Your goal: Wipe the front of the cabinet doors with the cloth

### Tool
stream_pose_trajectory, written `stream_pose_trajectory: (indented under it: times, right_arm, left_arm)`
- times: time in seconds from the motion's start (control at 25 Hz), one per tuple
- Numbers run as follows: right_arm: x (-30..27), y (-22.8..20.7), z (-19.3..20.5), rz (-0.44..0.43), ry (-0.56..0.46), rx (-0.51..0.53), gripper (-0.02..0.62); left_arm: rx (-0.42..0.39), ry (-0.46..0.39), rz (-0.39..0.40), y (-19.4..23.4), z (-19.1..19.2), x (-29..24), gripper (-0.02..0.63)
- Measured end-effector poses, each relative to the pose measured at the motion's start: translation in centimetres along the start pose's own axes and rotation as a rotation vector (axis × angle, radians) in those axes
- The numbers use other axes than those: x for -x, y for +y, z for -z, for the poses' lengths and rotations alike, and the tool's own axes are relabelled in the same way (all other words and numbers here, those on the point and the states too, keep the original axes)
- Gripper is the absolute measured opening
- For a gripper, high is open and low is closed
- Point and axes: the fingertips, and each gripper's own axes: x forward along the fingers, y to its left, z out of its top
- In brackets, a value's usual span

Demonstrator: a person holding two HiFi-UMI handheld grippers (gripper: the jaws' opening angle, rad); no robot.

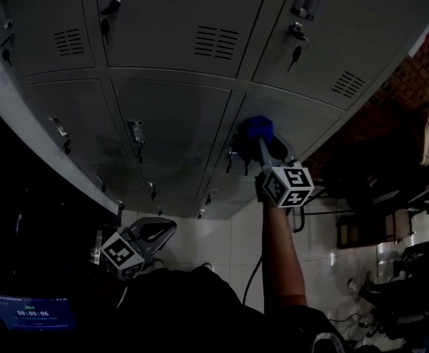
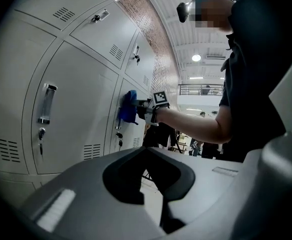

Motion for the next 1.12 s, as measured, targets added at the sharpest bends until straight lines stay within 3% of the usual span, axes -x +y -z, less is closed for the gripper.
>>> stream_pose_trajectory:
  times: [0.68, 1.12]
  right_arm:
    - [6.8, -12.6, 0.3, 0.219, -0.003, -0.020, 0.078]
    - [9.5, -17.4, 0.7, 0.336, 0.001, -0.027, 0.078]
  left_arm:
    - [0.005, 0.022, 0.087, -2.0, 0.9, -4.8, 0.000]
    - [0.011, 0.028, 0.097, -2.8, 0.5, -5.3, 0.000]
